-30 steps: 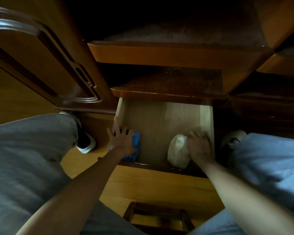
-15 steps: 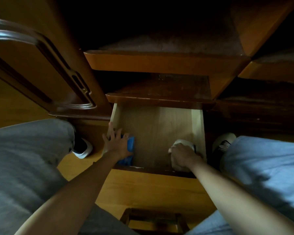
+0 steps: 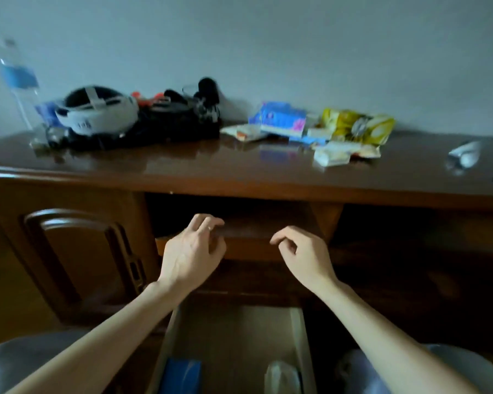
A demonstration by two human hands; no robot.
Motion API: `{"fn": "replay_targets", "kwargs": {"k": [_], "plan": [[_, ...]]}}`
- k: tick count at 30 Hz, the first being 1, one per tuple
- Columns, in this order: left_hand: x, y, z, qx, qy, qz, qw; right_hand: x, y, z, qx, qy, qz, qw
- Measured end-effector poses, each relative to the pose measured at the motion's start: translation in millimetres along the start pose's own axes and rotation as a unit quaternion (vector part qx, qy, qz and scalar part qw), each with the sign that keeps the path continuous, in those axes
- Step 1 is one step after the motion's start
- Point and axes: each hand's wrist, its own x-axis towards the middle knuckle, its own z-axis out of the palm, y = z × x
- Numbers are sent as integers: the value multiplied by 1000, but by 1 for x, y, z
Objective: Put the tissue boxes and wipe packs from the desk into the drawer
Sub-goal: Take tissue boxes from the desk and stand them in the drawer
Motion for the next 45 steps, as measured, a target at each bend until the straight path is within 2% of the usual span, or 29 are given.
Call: {"fn": "replay_targets", "kwargs": {"k": [3, 5, 9, 13, 15, 18, 21, 23, 26, 28, 31, 35, 39, 42, 45], "plan": [[59, 26, -38, -1, 82, 65, 994, 49, -16, -52, -54, 98, -59, 992], [97, 36, -46, -4, 91, 59, 994, 81, -16, -75, -106, 113, -51, 987], [162, 44, -32, 2, 3, 9, 1000, 140, 6, -89, -174, 24, 46, 983], [215, 38, 3, 30, -36, 12, 999, 182, 41, -82, -217, -70, 116, 967], [238, 32, 23, 60, -50, 13, 997, 201, 57, -72, -265, -83, 124, 953], [262, 13, 55, 96, -96, 8, 991, 237, 69, -57, -307, -41, 158, 938], [278, -8, 83, 72, -190, -18, 979, 282, 72, -41, -253, 26, 207, 945], [285, -15, 93, 71, -229, -23, 971, 315, 78, -29, -142, 44, 312, 938], [291, -18, 99, 67, -234, -36, 969, 356, 87, -4, 15, 74, 446, 892], [292, -18, 99, 74, -219, -35, 972, 372, 91, 13, 25, 115, 471, 874], [293, -18, 98, 86, -186, -20, 979, 386, 99, 28, 20, 116, 470, 875], [295, -14, 96, 108, -151, 9, 982, 383, 108, 32, 109, 75, 460, 878], [289, -10, 85, 111, -121, 25, 986, 367, 98, 28, 158, 147, 430, 877], [283, -7, 77, 116, -79, 37, 989, 357, 87, 23, 82, 122, 401, 904], [279, -4, 75, 106, -51, 45, 992, 355, 83, 10, -45, 91, 294, 950]]}}
